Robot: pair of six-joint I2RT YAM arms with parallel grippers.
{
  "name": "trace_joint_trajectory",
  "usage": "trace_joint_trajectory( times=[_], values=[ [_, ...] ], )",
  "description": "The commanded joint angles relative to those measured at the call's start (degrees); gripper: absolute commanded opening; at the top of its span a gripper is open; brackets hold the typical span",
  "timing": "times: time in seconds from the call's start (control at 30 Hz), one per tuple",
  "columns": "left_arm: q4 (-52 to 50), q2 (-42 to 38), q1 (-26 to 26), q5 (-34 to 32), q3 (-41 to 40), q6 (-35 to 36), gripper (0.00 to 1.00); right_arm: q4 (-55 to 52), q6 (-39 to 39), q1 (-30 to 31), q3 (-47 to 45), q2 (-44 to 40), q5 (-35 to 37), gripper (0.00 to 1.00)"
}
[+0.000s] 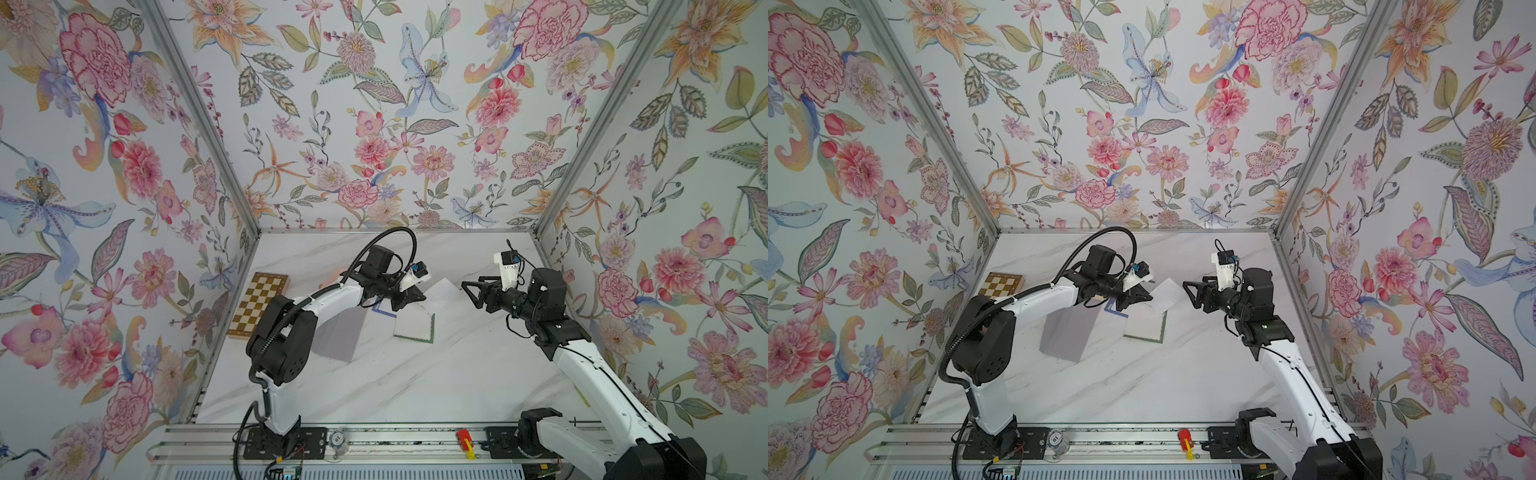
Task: Fold the letter paper in half and place it into the envelope
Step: Pick up the letter paper from the center of the board.
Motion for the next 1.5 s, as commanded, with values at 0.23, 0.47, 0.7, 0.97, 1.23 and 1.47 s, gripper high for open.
trace_joint_trajectory(
  times=[0.23, 0.47, 0.7, 0.97, 1.23, 1.47],
  values=[
    [20.1, -9.7, 5.3, 4.7, -9.9, -20.8, 0.0, 2.3, 0.5, 1.2, 10.0, 11.1, -15.5, 0.76],
    [48.1, -10.7, 7.5, 8.9, -19.8, -41.0, 0.0, 7.3, -0.7, 5.6, 12.3, 19.4, -12.4, 0.78],
    [61.2, -9.4, 8.1, 10.6, -22.7, -50.0, 0.0, 11.4, 2.0, 7.2, 14.9, 25.0, -16.1, 0.78],
    [63.5, -8.6, 8.7, 11.3, -23.1, -51.6, 0.0, 19.2, 6.3, 7.9, 13.8, 26.4, -17.2, 0.77],
    [64.1, -8.4, 9.3, 10.4, -23.8, -52.0, 0.0, 20.2, 7.0, 9.6, 15.6, 28.4, -18.7, 0.69],
    [64.4, -8.5, 9.8, 10.3, -24.5, -52.2, 0.0, 18.8, 5.1, 11.5, 15.1, 26.8, -17.2, 0.54]
  ],
)
